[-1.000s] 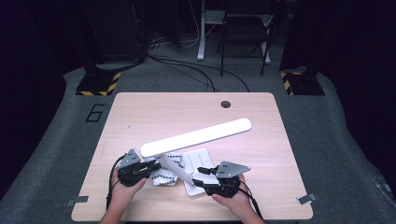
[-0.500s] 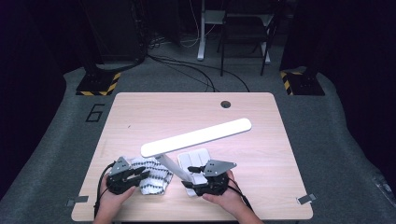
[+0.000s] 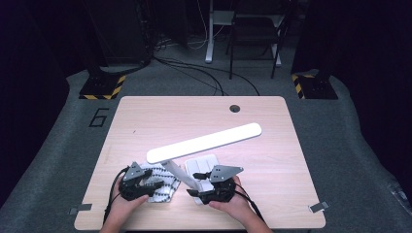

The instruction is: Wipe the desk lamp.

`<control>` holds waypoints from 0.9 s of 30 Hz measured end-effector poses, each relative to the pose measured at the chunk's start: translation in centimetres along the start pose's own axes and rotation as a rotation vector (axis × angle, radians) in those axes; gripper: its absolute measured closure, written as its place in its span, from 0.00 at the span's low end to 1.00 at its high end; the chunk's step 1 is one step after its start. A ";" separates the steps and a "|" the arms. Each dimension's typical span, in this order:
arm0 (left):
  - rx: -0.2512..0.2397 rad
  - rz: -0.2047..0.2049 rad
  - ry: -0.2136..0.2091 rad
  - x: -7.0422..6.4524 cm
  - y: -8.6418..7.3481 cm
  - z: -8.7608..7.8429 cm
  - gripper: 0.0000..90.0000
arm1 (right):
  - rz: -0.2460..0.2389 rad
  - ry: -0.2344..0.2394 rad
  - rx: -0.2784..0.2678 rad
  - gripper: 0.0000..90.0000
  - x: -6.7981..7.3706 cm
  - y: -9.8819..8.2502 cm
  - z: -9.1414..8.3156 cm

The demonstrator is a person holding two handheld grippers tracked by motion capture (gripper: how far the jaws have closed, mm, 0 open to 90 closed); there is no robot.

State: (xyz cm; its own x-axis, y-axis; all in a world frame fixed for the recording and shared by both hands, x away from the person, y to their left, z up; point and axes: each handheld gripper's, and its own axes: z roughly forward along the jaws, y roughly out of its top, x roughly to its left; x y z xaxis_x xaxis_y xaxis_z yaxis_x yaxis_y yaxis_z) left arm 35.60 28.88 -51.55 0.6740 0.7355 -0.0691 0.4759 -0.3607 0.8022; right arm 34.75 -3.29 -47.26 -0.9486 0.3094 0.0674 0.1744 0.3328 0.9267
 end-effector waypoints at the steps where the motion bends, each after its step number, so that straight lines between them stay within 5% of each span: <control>1: 0.004 0.005 -0.002 0.0 0.0 0.1 0.32 | 0.009 0.003 0.001 0.45 0.0 -0.1 0.0; 12: 0.075 0.033 0.011 -0.5 -0.4 1.2 0.25 | 0.025 -0.001 0.037 0.45 -0.4 -0.6 0.7; 27: 0.079 0.018 0.063 -0.6 -0.1 1.5 0.33 | 0.038 -0.006 0.085 0.48 -1.3 -1.4 0.8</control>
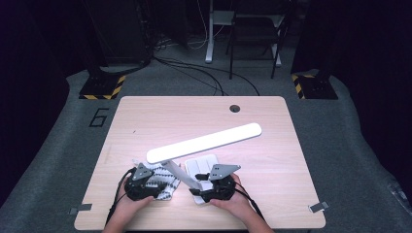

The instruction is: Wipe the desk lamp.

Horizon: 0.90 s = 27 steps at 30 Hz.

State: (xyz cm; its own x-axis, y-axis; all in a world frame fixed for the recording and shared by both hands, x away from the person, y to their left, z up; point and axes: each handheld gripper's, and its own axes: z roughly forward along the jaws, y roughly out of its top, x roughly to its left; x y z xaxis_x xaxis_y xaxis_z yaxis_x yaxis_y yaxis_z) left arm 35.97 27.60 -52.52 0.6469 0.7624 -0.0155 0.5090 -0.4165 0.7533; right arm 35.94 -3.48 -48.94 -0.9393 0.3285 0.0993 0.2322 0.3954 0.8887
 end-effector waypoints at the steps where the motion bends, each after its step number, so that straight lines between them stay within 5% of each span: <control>1: 0.006 -0.003 0.002 0.1 0.0 -0.1 0.35 | -0.002 0.000 0.002 0.48 -0.1 0.0 0.0; 13: -0.013 -0.067 -0.007 1.0 -0.1 -0.5 0.76 | 0.013 0.025 0.003 0.48 -0.7 0.3 0.9; 20: -0.024 -0.052 -0.037 0.5 0.3 -1.5 0.80 | 0.019 0.028 0.013 0.51 -0.8 0.8 1.7; 27: -0.131 -0.082 -0.070 -0.1 0.9 -4.0 0.80 | 0.022 0.029 0.012 0.51 -0.8 0.9 1.9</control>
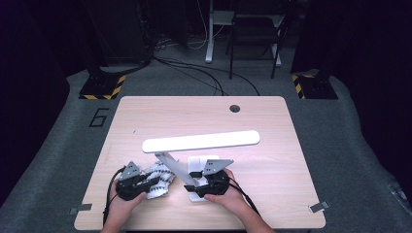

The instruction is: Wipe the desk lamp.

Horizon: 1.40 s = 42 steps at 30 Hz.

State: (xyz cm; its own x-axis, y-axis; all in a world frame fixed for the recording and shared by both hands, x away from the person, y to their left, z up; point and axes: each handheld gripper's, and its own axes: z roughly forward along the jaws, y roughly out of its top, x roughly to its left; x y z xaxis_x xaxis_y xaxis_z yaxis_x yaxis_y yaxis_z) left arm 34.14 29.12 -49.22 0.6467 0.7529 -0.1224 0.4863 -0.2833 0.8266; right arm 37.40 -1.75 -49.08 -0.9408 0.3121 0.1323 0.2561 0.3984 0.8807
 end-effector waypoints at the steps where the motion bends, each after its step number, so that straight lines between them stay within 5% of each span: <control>1: -0.019 0.004 -0.004 0.0 0.2 -0.4 0.80 | 0.003 0.000 -0.002 0.51 0.0 0.0 0.0; 5: -0.084 -0.028 -0.030 -0.3 0.5 -1.5 0.80 | -0.003 0.000 -0.001 0.51 0.2 0.2 0.2; 14: -0.121 -0.005 -0.072 -1.0 1.2 -2.3 0.80 | -0.044 -0.028 0.014 0.54 0.6 0.2 -0.1; 21: -0.143 0.021 -0.093 -1.9 1.8 -2.5 0.80 | -0.032 -0.021 0.013 0.53 0.7 -0.2 -0.7; 28: -0.186 0.002 -0.118 -2.4 2.5 -3.1 0.80 | -0.007 -0.031 0.003 0.53 1.0 -0.8 -1.4; 42: -0.233 0.081 -0.176 -4.2 5.8 -6.1 0.80 | -0.014 -0.051 -0.009 0.53 1.3 -1.0 -1.4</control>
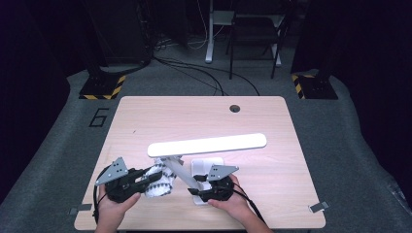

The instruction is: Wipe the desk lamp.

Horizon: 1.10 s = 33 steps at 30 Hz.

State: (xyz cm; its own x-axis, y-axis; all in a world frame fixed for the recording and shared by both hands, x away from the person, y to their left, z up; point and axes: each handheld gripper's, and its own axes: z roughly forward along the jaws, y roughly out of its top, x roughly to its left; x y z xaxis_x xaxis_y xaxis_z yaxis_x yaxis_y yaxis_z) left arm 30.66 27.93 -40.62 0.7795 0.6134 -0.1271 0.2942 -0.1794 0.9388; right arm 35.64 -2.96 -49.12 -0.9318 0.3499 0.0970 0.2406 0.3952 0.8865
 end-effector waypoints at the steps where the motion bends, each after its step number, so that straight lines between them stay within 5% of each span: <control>1: 0.004 -0.003 -0.003 -0.1 0.3 -0.1 0.80 | 0.002 -0.001 0.000 0.53 0.0 0.0 0.0; 14: -0.049 0.006 -0.021 -1.8 4.2 -1.2 0.80 | 0.003 -0.005 -0.013 0.54 0.1 -0.2 0.0; 33: -0.070 0.075 -0.016 -2.9 6.5 -2.9 0.80 | -0.005 -0.010 -0.007 0.54 0.1 -0.3 0.0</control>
State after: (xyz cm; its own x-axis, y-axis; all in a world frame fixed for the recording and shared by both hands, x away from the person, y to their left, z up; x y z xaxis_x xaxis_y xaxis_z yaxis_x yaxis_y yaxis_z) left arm 28.74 27.20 -33.26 0.8065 0.5882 -0.0605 0.1964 -0.1700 0.9657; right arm 35.52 -3.03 -49.41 -0.9302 0.3565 0.0878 0.2340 0.3914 0.8900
